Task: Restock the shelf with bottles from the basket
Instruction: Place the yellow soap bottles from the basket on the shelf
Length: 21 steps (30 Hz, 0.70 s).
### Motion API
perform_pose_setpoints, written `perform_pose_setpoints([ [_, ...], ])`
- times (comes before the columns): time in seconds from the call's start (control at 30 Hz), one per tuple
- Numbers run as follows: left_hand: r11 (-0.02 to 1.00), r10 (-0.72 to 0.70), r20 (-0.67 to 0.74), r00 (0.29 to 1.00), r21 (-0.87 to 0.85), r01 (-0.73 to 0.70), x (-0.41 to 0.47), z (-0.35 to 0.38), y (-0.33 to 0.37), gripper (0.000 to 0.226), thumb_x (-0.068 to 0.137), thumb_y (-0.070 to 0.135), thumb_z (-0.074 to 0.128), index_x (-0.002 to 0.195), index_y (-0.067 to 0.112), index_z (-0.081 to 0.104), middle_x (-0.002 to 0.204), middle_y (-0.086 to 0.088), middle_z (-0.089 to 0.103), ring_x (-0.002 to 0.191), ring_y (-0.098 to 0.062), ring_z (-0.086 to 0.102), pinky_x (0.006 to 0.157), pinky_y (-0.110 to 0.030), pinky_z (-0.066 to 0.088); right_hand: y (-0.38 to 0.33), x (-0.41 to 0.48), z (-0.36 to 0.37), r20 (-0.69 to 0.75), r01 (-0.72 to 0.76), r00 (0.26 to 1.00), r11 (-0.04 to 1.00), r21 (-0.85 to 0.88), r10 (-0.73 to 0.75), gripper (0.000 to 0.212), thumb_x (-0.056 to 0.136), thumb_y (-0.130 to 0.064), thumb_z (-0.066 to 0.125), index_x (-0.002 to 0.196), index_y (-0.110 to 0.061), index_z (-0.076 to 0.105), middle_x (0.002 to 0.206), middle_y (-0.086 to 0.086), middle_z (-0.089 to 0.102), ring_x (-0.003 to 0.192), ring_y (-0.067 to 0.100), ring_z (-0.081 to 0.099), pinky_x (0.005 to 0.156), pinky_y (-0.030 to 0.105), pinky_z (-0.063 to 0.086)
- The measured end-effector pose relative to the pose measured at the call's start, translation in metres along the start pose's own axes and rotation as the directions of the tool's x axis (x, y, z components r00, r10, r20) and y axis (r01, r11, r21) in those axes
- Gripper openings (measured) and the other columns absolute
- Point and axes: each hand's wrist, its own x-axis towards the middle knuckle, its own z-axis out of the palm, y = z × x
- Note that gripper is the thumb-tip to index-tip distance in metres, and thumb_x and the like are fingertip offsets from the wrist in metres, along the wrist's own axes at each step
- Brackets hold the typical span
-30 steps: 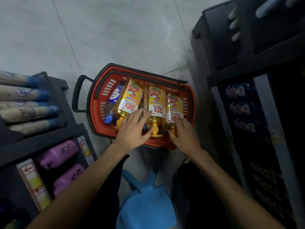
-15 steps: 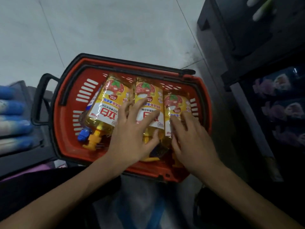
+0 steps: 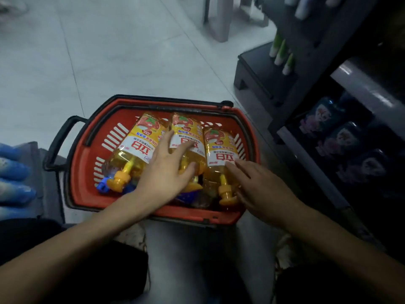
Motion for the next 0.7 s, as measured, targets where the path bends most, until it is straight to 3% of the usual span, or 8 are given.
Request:
perform_pose_setpoints([
  [0.1,0.998,-0.037,-0.059,0.998,-0.056,0.034,0.002,-0.001,0.007,0.062,0.097,0.056,0.057,0.154,0.036,0.039,0.164,-0.002,0.022,0.147,-0.029,0.037,0.110,-0.049,0.046,-0.005,-0.001,0.002,-0.065,-0.009,0.998,1.000,-0.004,0.009,0.067,0.103,-0.045,0.047,0.160,-0.025,0.021,0.162,0.006,0.032,0.148,0.024,0.033,0.117,0.042,0.036],
  [0.23,0.992,0.004,-0.190,0.982,-0.125,-0.028,-0.005,-0.004,-0.005,0.060,0.102,0.060,0.045,0.152,0.026,0.045,0.157,0.001,0.045,0.140,-0.020,0.047,0.110,-0.049,0.047,-0.017,0.006,0.012,-0.223,-0.116,0.964,0.984,0.134,0.144,0.048,0.100,-0.041,0.058,0.144,-0.027,0.046,0.159,0.012,0.032,0.148,0.031,0.031,0.116,0.051,0.039],
  [0.3,0.991,0.024,-0.208,0.978,-0.125,-0.051,-0.012,-0.001,-0.015,0.061,0.103,0.059,0.042,0.154,0.025,0.043,0.160,0.002,0.043,0.146,-0.018,0.041,0.115,-0.052,0.043,-0.020,0.010,0.016,-0.270,-0.146,0.943,0.971,0.190,0.194,0.041,0.099,-0.038,0.058,0.138,-0.028,0.051,0.162,0.013,0.026,0.152,0.034,0.022,0.119,0.053,0.031],
  [0.37,0.995,0.063,-0.204,0.977,-0.060,-0.077,-0.019,0.005,-0.021,0.064,0.103,0.062,0.037,0.157,0.028,0.036,0.165,0.003,0.035,0.151,-0.018,0.034,0.117,-0.056,0.039,-0.023,0.011,0.018,-0.279,-0.146,0.937,0.962,0.229,0.209,0.039,0.102,-0.034,0.056,0.139,-0.025,0.052,0.159,0.009,0.033,0.149,0.029,0.027,0.120,0.051,0.030],
  [0.47,0.995,0.066,-0.217,0.974,-0.062,-0.081,-0.029,0.012,-0.028,0.068,0.103,0.067,0.030,0.161,0.034,0.022,0.169,0.002,0.027,0.154,-0.019,0.029,0.119,-0.056,0.035,-0.024,0.009,0.026,-0.350,-0.127,0.915,0.966,0.224,0.202,0.036,0.103,-0.038,0.050,0.137,-0.026,0.051,0.149,0.006,0.041,0.140,0.025,0.038,0.114,0.049,0.040],
  [0.53,0.994,0.059,-0.215,0.975,-0.072,-0.076,-0.036,0.015,-0.033,0.070,0.103,0.067,0.031,0.163,0.036,0.013,0.170,0.001,0.024,0.154,-0.020,0.028,0.121,-0.054,0.033,-0.026,0.012,0.035,-0.360,-0.189,0.888,0.941,0.281,0.286,0.037,0.104,-0.044,0.045,0.138,-0.031,0.047,0.155,0.007,0.031,0.147,0.029,0.029,0.117,0.054,0.037],
  [0.63,0.995,0.070,-0.203,0.977,-0.061,-0.084,-0.041,0.018,-0.040,0.073,0.101,0.071,0.025,0.164,0.039,0.005,0.170,0.002,0.023,0.153,-0.020,0.028,0.122,-0.053,0.032,-0.031,0.017,0.047,-0.370,-0.282,0.812,0.859,0.426,0.450,0.050,0.104,-0.049,0.043,0.151,-0.036,0.031,0.165,0.003,0.012,0.154,0.029,0.013,0.122,0.056,0.025],
  [0.7,0.993,0.066,-0.211,0.975,-0.087,-0.086,-0.043,0.018,-0.042,0.074,0.100,0.074,0.021,0.163,0.041,0.002,0.171,0.004,0.021,0.154,-0.019,0.027,0.122,-0.054,0.032,-0.034,0.019,0.051,-0.342,-0.291,0.757,0.757,0.585,0.556,0.052,0.104,-0.051,0.042,0.152,-0.043,0.023,0.162,0.001,0.015,0.150,0.028,0.022,0.116,0.057,0.035],
])
